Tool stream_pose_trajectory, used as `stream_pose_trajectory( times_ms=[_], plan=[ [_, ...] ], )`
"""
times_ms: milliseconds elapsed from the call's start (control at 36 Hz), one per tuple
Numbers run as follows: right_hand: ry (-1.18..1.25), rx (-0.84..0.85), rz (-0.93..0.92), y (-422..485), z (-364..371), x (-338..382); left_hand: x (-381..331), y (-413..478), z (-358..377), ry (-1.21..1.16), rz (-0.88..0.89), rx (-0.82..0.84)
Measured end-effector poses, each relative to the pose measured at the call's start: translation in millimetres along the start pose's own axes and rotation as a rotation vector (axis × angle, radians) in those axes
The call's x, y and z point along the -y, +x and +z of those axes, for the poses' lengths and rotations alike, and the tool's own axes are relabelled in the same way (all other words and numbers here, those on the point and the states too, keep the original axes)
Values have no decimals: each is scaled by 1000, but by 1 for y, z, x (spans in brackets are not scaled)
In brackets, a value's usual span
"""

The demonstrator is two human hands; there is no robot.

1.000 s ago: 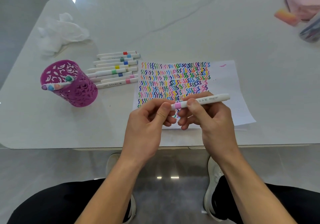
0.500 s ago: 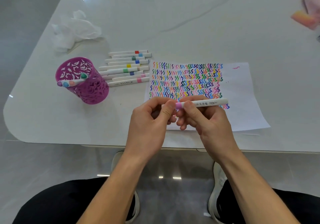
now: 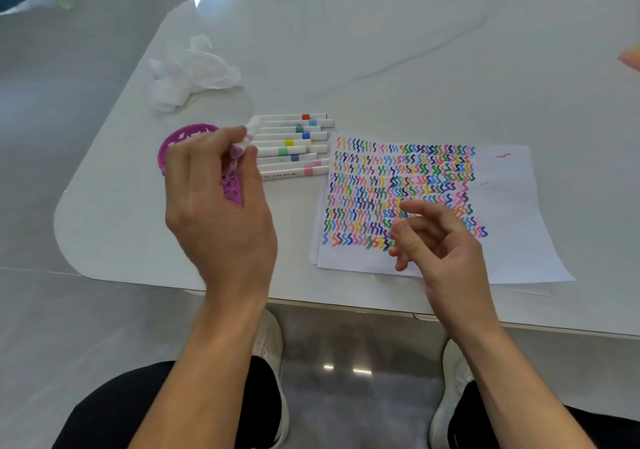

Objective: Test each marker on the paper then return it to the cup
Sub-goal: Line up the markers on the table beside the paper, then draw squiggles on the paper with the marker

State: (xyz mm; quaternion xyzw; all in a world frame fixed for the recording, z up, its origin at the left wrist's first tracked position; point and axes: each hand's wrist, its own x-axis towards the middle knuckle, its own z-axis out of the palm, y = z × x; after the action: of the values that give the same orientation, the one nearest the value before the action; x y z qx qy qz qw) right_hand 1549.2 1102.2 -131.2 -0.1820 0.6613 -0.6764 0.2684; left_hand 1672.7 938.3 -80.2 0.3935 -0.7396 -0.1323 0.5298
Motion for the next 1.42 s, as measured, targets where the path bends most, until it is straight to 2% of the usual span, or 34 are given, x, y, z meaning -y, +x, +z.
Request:
stream_pose_trajectory(
  times_ms=[306, 528, 639, 778, 972, 1083, 1222, 1306, 1417],
  plan=[
    [-27, -22, -8, 0, -2, 0, 6, 3, 1, 60, 19, 8],
    [-26, -22, -19, 0, -2, -3, 6, 7, 0, 28, 119, -54],
    [-30, -27, -21, 0, -2, -4, 14, 6, 3, 61, 61, 4],
    [-27, -27, -14, 0, -4, -6, 20, 6, 5, 164, -94, 122],
    [-16, -28, -1, 1, -5, -9, 22, 6, 9, 255, -143, 220],
    [-15, -29, 3, 0, -4, -10, 20, 3, 11, 233, -101, 201],
    [-20, -29, -2, 0, -4, -9, 12, -4, 13, 155, 114, 182],
    [-28, -37, -10, -1, -7, -7, 8, -12, 21, 86, 196, 301],
    [-27, -53, -13, -1, -12, -4, 5, -26, 35, 123, 91, 590]
  ],
)
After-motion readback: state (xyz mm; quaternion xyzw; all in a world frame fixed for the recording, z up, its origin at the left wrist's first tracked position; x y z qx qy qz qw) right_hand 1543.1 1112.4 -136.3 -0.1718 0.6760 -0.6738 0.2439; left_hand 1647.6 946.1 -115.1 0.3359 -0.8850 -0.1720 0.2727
